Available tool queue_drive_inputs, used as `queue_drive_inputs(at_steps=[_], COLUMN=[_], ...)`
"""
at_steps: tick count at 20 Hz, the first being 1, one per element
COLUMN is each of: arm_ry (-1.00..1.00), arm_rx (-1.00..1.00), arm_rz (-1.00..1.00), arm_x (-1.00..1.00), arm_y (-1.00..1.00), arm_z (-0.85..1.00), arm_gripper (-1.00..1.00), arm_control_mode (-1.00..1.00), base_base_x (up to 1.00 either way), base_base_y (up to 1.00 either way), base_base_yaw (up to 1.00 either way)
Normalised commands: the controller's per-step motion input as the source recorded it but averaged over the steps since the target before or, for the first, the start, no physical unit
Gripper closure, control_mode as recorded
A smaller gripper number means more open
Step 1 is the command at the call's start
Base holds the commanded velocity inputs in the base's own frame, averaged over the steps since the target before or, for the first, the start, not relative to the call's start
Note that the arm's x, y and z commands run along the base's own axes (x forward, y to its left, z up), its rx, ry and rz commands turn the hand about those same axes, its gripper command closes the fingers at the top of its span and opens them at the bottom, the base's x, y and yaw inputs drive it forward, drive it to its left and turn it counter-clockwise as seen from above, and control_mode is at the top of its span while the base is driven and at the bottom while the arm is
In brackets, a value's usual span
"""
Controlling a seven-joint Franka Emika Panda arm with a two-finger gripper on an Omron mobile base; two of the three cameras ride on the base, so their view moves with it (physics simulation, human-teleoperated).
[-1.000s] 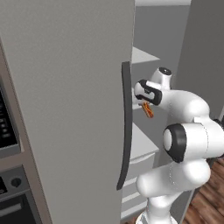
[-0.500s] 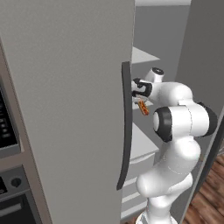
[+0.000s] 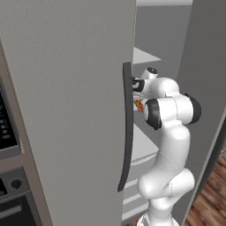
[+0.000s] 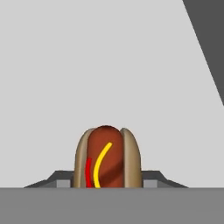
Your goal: Store the hot dog in the freezer for long-term storage. Close the freezer door after placing the cooked food.
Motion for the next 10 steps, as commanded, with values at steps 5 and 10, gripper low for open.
queue_drive_inputs(at_steps=[5, 10], arm_ry=[0.04, -0.01], arm_rx=[0.00, -0.01], arm_rz=[0.00, 0.00], arm_x=[0.73, 0.62], arm_y=[0.00, 0.03], arm_z=[-0.13, -0.29], arm_gripper=[1.00, 1.00], arm_control_mode=[-1.00, -1.00], base_base_x=[0.00, 0.00], base_base_y=[0.00, 0.00], base_base_yaw=[0.00, 0.00])
